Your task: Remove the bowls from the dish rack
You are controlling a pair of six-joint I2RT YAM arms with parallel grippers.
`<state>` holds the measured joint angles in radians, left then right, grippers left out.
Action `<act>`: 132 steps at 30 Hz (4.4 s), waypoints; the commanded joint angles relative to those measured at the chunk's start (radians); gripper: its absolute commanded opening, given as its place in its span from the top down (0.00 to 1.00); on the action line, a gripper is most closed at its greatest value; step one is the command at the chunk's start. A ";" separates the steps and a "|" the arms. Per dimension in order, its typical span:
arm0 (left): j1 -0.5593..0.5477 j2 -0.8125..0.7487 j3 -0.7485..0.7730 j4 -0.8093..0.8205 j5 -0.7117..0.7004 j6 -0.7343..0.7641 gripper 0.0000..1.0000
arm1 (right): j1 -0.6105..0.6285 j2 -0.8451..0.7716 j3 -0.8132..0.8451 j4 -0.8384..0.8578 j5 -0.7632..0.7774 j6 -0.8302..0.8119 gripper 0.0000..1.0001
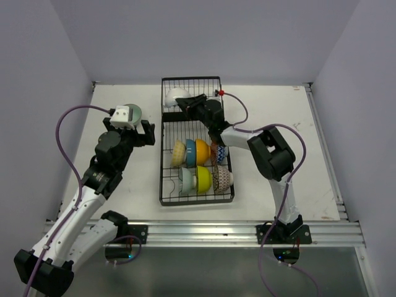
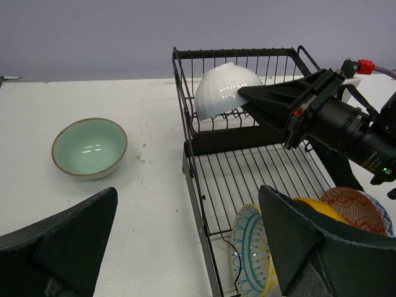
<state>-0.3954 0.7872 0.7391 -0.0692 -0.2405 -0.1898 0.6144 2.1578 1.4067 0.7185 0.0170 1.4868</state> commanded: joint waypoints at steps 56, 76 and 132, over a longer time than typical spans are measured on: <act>-0.048 0.211 0.031 0.420 0.164 0.176 0.01 | -0.054 -0.334 0.038 0.048 -0.384 0.012 1.00; -0.255 0.400 0.086 0.644 -0.270 0.348 0.18 | -0.019 -0.486 -0.092 0.039 -0.379 0.049 1.00; -0.330 0.573 0.138 0.660 -0.434 0.424 1.00 | -0.054 -0.460 -0.344 0.125 -0.396 0.161 0.66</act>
<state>-0.7227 1.3533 0.8101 0.5045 -0.6201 0.2302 0.5655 1.6997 1.0706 0.7788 -0.3447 1.6295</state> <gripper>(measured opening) 0.122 0.313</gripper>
